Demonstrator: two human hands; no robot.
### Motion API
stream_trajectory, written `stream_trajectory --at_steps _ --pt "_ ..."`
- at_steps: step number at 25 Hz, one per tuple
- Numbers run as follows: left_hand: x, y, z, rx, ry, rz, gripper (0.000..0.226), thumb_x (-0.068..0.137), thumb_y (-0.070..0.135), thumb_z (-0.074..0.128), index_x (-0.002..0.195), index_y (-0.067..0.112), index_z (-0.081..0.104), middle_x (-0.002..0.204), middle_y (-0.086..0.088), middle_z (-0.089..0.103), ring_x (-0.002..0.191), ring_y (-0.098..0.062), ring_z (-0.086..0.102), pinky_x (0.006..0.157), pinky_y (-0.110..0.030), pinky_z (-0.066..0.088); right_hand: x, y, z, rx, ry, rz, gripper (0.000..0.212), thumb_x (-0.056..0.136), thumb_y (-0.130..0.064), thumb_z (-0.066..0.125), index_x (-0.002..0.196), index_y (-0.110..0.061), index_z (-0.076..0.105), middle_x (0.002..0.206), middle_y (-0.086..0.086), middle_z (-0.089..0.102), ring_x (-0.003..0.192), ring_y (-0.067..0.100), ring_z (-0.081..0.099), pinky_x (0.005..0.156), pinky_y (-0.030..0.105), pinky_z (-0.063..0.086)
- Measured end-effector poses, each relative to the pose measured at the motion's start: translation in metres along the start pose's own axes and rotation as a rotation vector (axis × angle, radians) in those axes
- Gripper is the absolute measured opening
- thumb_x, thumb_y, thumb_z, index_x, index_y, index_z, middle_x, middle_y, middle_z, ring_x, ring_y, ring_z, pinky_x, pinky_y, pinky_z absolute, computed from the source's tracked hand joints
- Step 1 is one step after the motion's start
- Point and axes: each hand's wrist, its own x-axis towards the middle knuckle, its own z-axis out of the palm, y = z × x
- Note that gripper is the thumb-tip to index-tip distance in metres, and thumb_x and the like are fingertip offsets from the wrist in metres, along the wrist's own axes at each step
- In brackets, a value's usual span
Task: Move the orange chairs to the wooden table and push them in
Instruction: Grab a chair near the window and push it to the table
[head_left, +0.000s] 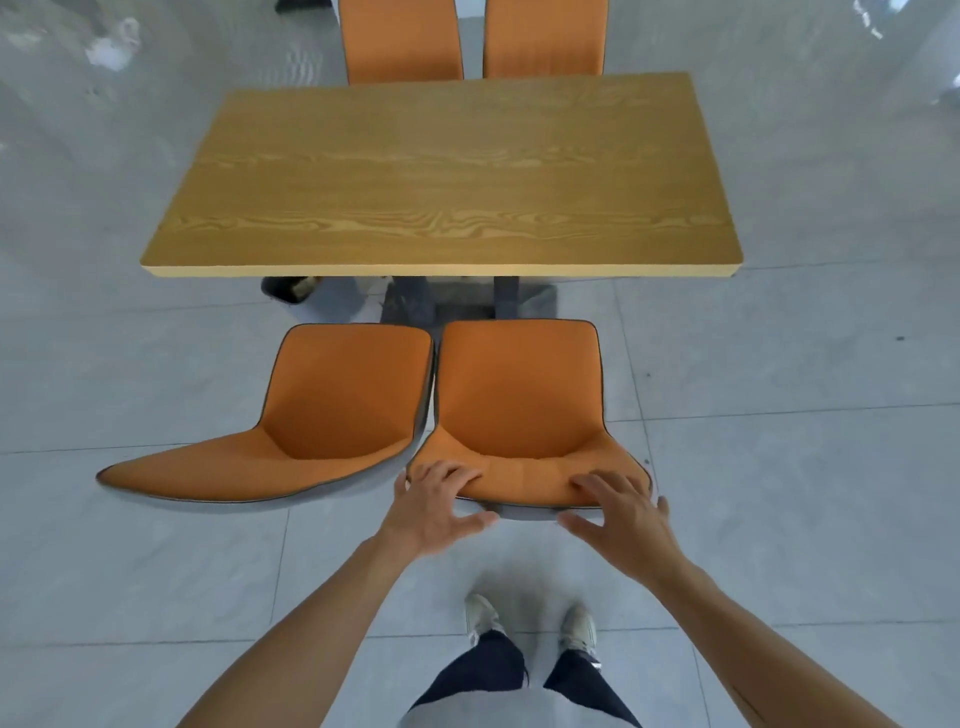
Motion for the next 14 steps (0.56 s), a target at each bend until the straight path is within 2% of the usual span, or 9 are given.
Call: stream_trajectory --at_steps 6,10,14 --pt "0.005 -0.003 0.013 -0.034 0.079 0.010 0.085 0.066 0.092 0.032 0.134 0.043 0.043 0.137 0.013 0.041 0.132 -0.016 0.031 0.110 -0.052 0.028 0.009 -0.007 0.020 -0.076 0.068 -0.002 0.080 0.066 -0.087 0.048 0.132 -0.041 0.048 0.139 -0.013 0.047 0.133 0.022 0.032 0.101 0.067 0.028" --pt "0.010 -0.004 0.019 -0.092 0.141 0.031 0.079 0.067 0.088 0.041 0.129 0.040 0.048 0.132 0.012 0.044 0.128 -0.018 0.032 0.108 -0.051 0.031 0.014 -0.004 0.026 -0.061 0.142 -0.010 0.078 0.063 -0.084 0.057 0.126 -0.038 0.056 0.132 -0.009 0.055 0.126 0.027 0.037 0.097 0.071 0.029" --pt "0.013 -0.004 0.025 -0.133 0.190 0.027 0.072 0.066 0.083 0.046 0.123 0.039 0.051 0.126 0.014 0.044 0.123 -0.016 0.031 0.105 -0.051 0.033 0.017 -0.003 0.022 -0.067 0.139 -0.022 0.075 0.065 -0.080 0.062 0.126 -0.037 0.058 0.130 -0.008 0.057 0.124 0.028 0.039 0.096 0.072 0.030"
